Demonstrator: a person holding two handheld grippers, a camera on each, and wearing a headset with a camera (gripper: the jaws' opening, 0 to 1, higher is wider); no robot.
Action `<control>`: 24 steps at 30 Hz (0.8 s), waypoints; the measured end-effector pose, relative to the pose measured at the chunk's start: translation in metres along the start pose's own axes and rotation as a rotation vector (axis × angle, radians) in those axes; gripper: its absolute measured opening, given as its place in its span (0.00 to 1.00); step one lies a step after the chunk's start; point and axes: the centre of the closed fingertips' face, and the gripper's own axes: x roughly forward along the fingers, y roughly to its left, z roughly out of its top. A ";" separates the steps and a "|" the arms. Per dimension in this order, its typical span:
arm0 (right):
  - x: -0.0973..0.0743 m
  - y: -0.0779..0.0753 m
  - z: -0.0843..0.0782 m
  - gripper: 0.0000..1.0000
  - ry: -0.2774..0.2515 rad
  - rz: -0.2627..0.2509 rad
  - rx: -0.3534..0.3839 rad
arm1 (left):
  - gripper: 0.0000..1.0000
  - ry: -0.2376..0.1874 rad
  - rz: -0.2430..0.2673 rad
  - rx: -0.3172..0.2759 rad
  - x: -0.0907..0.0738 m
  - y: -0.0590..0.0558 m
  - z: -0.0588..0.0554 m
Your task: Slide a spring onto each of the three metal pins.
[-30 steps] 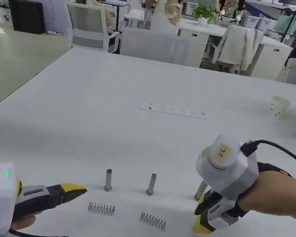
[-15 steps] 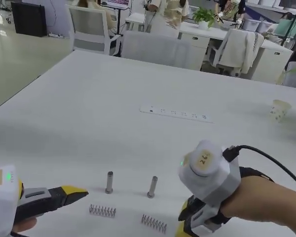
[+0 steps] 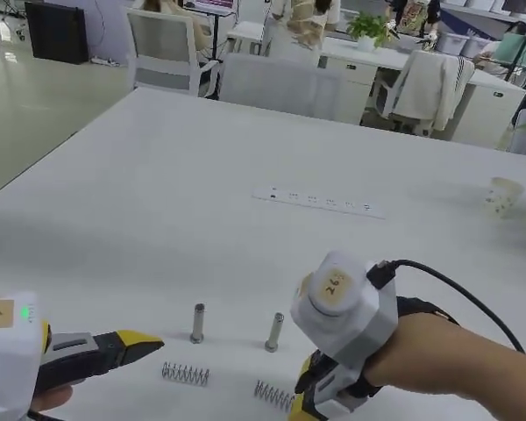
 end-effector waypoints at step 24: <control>0.000 0.000 0.004 0.08 0.007 -0.030 -0.041 | 0.60 0.012 -0.022 0.003 0.008 -0.001 -0.003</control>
